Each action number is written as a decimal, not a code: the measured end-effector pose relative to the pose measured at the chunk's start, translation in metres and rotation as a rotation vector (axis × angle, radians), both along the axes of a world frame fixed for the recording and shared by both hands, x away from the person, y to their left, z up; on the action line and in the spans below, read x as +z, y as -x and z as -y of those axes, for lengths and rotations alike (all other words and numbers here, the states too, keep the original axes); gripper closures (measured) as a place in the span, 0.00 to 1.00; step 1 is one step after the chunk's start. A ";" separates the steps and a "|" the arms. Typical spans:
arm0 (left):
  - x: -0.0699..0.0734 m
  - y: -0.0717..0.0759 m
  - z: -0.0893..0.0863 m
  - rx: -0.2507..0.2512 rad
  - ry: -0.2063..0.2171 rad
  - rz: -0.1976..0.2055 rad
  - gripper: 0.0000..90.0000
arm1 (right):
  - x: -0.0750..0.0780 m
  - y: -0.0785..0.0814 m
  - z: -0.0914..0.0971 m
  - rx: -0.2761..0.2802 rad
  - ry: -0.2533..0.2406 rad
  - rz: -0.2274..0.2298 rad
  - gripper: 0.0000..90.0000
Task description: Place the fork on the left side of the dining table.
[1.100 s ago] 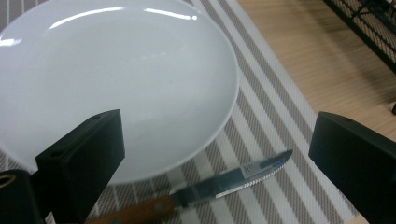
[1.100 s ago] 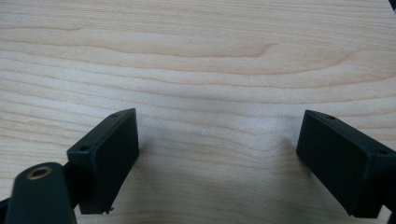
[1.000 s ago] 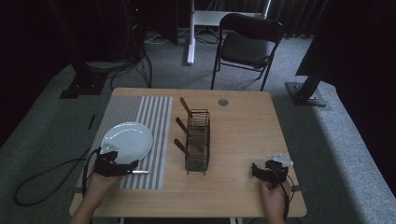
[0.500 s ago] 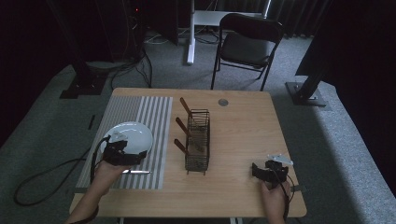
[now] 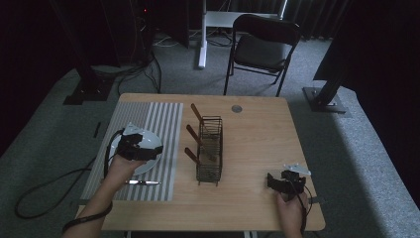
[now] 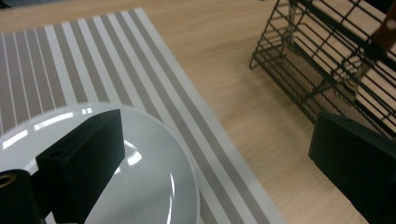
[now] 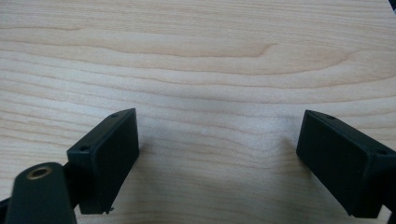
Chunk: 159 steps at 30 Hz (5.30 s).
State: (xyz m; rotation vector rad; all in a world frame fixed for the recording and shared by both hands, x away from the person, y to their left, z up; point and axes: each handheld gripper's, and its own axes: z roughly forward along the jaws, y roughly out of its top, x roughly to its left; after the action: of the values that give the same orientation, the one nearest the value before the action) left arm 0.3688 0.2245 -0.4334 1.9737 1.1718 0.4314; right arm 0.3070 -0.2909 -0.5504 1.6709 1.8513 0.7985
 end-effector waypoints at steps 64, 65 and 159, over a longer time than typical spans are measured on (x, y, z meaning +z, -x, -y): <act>0.037 -0.109 0.109 -0.050 0.143 -0.074 0.39 | 0.000 0.000 0.000 0.000 0.000 0.000 0.14; 0.036 -0.110 0.110 -0.048 0.143 -0.073 0.40 | 0.000 0.000 0.000 0.000 0.000 0.000 0.14; 0.083 -0.068 -0.039 0.225 0.408 0.053 0.90 | 0.000 0.000 0.000 0.000 0.000 0.000 0.14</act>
State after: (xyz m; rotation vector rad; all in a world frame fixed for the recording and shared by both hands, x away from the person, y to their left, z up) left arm 0.4367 0.2631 -0.3504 1.4811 1.3342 0.3246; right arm 0.3070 -0.2909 -0.5504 1.6712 1.8510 0.7986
